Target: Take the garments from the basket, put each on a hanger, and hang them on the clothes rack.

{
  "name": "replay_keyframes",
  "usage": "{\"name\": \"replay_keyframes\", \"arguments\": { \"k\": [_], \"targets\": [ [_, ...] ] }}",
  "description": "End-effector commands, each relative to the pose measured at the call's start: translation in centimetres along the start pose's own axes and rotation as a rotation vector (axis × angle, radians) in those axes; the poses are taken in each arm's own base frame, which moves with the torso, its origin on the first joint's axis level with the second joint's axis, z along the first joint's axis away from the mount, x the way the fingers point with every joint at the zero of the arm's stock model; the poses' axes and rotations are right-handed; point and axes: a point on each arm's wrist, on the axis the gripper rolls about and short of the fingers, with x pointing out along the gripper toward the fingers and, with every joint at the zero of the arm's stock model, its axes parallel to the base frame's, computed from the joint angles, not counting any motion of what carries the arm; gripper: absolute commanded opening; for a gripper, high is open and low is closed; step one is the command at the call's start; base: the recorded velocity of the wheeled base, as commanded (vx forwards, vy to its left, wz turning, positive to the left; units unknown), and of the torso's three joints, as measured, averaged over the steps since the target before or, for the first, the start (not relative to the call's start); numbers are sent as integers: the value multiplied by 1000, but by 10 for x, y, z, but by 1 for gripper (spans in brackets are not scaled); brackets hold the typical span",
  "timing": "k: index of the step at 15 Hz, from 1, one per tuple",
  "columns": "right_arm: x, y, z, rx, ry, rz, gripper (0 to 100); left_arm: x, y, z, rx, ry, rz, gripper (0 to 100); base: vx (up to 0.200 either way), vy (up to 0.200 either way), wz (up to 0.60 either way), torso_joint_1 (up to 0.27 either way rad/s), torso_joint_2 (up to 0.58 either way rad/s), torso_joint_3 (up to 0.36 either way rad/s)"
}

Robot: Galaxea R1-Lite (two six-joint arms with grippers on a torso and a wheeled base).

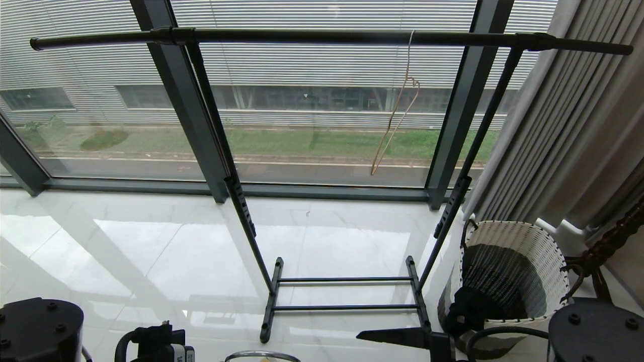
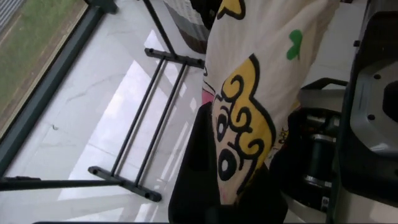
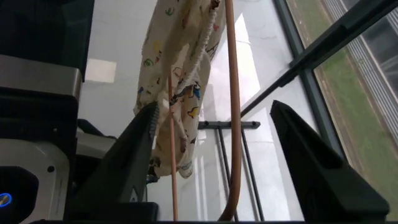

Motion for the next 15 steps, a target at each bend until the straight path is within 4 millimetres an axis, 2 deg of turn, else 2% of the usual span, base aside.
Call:
{"name": "replay_keyframes", "arguments": {
  "k": [1,4,5,7,9,11,13,15],
  "targets": [
    [-2,-9,-3,12,22,-59,100,-2,1,-4,-16,22,31,0,0,0,0,0,0,0],
    [-6,-18,-6,18,31,-107,100,-10,4,-26,-73,129,130,0,0,0,0,0,0,0],
    [-6,-18,-6,18,32,-104,100,-11,6,-28,-86,141,149,0,0,0,0,0,0,0],
    [-1,-17,-9,20,48,-92,100,-12,32,-21,-154,143,268,0,0,0,0,0,0,0],
    [8,-15,-16,28,84,-75,100,-16,71,-18,-264,137,417,0,0,0,0,0,0,0],
    [15,-14,-20,38,100,-65,100,-22,84,-6,-236,95,464,0,0,0,0,0,0,0],
    [40,-23,-16,157,90,-107,100,-29,78,20,-137,-24,432,0,0,0,0,0,0,0],
    [79,-38,-5,305,56,-255,100,-26,72,27,-110,-53,402,0,0,0,0,0,0,0]
  ]
}}
